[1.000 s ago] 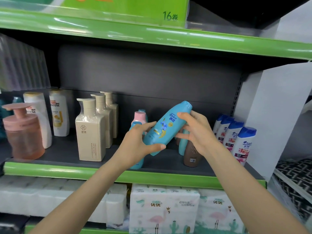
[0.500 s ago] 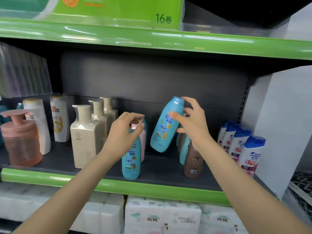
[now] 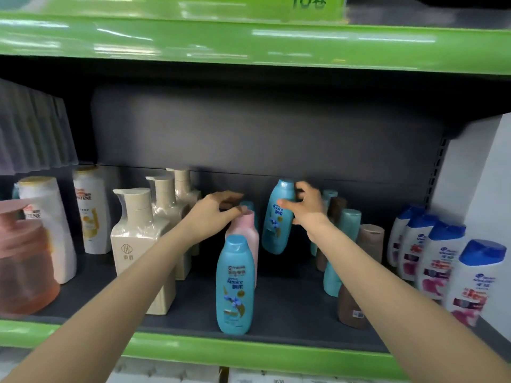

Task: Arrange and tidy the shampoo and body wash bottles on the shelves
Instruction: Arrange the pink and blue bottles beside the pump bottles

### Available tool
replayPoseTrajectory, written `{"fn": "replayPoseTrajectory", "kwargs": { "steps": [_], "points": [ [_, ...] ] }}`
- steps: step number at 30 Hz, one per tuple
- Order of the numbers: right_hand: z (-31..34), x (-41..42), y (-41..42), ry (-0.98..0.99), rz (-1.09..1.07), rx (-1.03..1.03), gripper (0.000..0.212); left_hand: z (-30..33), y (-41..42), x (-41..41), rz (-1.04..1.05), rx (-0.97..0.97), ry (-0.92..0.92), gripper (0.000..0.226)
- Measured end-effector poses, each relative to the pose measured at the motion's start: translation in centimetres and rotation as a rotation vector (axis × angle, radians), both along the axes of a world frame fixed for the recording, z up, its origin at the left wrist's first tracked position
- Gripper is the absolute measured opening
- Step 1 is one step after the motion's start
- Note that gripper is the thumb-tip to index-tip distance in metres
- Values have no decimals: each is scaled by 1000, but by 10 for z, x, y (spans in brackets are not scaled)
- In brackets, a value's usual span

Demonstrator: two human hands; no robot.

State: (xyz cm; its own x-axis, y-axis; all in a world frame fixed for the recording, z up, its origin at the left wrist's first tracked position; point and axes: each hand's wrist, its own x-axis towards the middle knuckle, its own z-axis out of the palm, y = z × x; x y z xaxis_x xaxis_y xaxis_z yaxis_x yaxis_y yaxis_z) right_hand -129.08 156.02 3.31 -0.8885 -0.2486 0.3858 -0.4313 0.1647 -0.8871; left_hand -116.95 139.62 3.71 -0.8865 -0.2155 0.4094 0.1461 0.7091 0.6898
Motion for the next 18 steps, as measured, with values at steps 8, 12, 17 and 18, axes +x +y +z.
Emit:
{"fn": "replayPoseTrajectory", "kwargs": {
  "steps": [8, 12, 17, 18],
  "points": [
    [-26, -38, -31, -15, 66, 41, 49, -15, -10, -15, -62, 128, -101, 33],
    [-32, -42, -38, -50, 158, 51, 38, -18, -10, -16, -64, 131, -78, 26],
    [-40, -44, -45, -74, 232, 64, 38, -17, -11, -16, -68, 95, -85, 23],
    [-42, -44, -46, -80, 243, 66, 38, -17, -12, -16, -70, 94, -87, 22]
  ]
}}
